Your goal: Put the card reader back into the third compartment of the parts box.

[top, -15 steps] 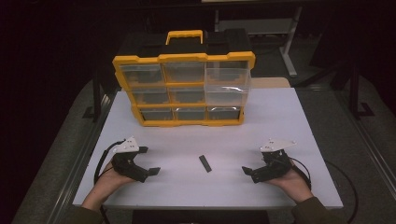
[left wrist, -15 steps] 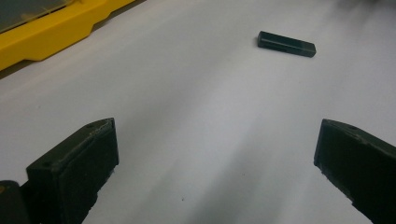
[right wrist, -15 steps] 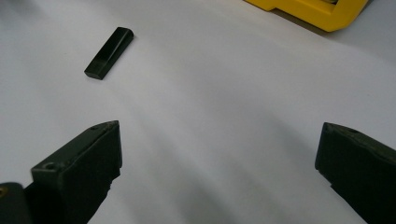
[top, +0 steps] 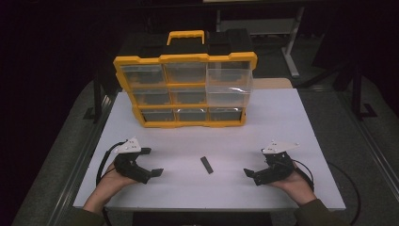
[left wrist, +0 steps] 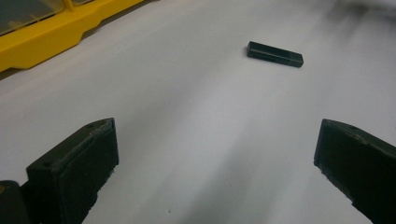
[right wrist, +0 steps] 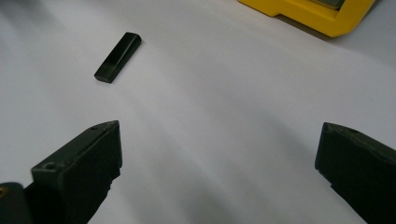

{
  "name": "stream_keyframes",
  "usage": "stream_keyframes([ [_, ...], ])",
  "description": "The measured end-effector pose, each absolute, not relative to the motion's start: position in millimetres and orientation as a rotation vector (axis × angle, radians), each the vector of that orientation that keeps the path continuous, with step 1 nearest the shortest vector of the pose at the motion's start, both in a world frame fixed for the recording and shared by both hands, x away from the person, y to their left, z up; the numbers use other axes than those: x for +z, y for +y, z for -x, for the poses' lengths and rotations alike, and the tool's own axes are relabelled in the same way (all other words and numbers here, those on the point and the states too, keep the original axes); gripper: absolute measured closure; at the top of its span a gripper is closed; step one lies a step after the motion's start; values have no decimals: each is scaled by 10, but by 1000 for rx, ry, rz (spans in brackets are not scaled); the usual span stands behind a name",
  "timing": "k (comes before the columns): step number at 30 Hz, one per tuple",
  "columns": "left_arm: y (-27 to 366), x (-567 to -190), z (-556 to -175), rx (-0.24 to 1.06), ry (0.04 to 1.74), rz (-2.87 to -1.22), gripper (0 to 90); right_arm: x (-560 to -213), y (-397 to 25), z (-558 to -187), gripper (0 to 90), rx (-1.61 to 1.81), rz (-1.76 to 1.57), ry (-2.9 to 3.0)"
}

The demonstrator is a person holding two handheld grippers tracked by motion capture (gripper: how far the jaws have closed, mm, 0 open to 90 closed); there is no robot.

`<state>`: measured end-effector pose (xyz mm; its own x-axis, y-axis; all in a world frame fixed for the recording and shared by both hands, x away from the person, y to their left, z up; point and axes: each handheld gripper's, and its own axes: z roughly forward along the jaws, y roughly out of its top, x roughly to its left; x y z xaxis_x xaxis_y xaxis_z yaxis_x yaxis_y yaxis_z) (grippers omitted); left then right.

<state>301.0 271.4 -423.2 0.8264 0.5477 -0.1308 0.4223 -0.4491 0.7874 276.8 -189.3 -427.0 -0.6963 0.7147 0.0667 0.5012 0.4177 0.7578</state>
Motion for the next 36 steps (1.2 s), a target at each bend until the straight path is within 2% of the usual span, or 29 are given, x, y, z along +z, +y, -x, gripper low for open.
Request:
stream_keyframes([
  [36, 2453, -4162, -3063, 101, 683, -2064, 0, -4250, -1888, -2763, 2, 1181, -1059, 2393],
])
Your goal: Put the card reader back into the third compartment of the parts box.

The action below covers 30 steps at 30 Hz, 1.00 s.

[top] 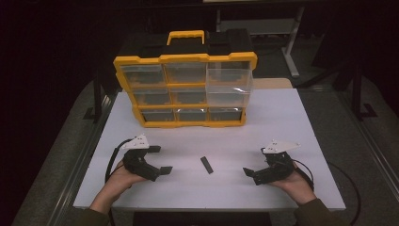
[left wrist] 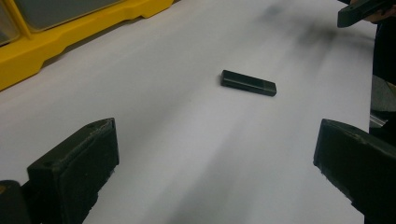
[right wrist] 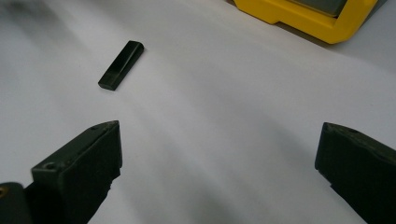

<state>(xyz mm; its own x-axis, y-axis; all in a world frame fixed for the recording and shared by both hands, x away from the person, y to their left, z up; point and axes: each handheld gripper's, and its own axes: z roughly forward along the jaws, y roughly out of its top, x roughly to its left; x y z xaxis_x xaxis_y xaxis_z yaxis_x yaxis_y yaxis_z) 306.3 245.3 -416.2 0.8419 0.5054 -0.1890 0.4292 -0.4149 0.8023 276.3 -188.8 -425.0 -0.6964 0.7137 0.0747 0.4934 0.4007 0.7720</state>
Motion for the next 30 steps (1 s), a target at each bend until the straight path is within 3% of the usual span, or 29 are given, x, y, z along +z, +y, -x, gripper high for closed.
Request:
stream_keyframes([
  [30, 2206, -4153, -3127, 62, 635, -2071, 0, -4249, -1890, -2761, 2, 1188, -1059, 2394],
])
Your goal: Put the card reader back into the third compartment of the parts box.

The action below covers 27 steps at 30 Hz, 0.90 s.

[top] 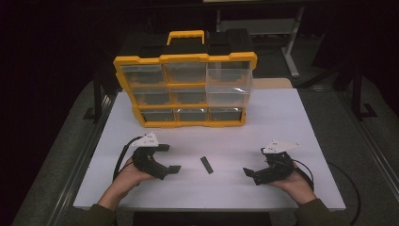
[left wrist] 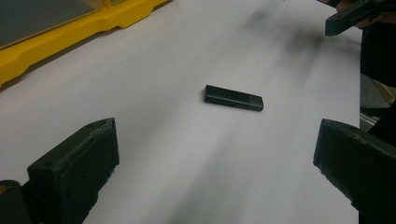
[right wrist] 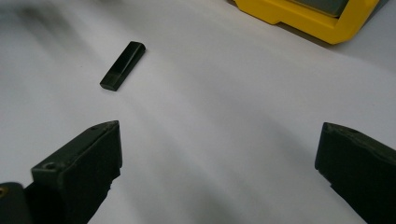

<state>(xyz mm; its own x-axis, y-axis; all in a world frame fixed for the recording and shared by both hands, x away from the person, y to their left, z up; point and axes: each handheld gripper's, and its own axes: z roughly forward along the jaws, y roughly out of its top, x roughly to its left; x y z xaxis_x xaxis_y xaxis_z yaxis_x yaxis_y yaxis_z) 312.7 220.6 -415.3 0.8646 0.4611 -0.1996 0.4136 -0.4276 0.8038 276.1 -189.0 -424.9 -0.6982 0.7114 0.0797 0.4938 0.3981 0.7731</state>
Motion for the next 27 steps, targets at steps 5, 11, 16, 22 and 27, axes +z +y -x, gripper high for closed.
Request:
stream_keyframes([
  [5, 2158, -4153, -3135, 60, 625, -2072, 2, -4250, -1888, -2762, 2, 1189, -1057, 2397],
  [11, 2116, -4150, -3142, 52, 617, -2073, 2, -4254, -1884, -2763, 2, 1185, -1055, 2399],
  [16, 2051, -4159, -3148, 40, 604, -2076, 2, -4254, -1883, -2762, 2, 1187, -1053, 2401],
  [22, 2005, -4147, -3149, 31, 593, -2071, 2, -4266, -1878, -2765, 2, 1182, -1057, 2407],
  [27, 1989, -4121, -3160, 32, 590, -2062, 2, -4277, -1876, -2771, 2, 1178, -1041, 2409],
])
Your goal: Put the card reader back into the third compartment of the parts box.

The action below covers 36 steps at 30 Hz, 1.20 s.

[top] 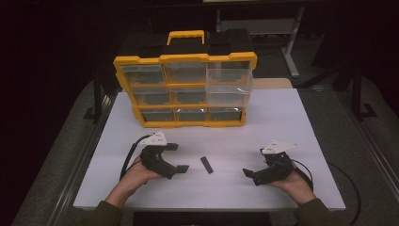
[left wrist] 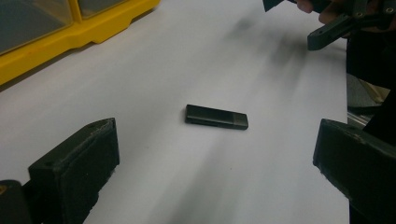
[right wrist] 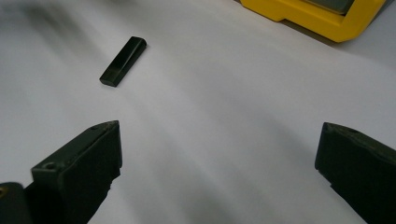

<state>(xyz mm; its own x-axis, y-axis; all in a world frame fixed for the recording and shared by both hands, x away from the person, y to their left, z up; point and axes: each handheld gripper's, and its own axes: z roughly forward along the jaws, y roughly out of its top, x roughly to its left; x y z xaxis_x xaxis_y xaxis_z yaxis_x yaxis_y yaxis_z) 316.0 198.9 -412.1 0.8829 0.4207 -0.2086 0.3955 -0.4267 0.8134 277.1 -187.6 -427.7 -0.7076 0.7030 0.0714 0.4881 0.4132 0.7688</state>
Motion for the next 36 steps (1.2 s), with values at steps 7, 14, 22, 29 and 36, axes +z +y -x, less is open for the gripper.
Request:
stream_keyframes([
  [7, 1896, -4098, -3187, 33, 575, -2059, 2, -4301, -1892, -2772, 1, 1188, -1026, 2409],
  [14, 1813, -4101, -3201, 25, 557, -2062, 2, -4327, -1889, -2775, 2, 1207, -1005, 2412],
  [22, 1721, -4104, -3233, 18, 545, -2068, 2, -4304, -1925, -2819, 1, 1261, -996, 2416],
  [29, 1663, -4107, -3256, 14, 528, -2082, 3, -4287, -1954, -2826, 0, 1281, -992, 2416],
  [36, 1605, -4069, -3297, 17, 518, -2076, 2, -4281, -1954, -2819, 0, 1282, -1001, 2411],
])
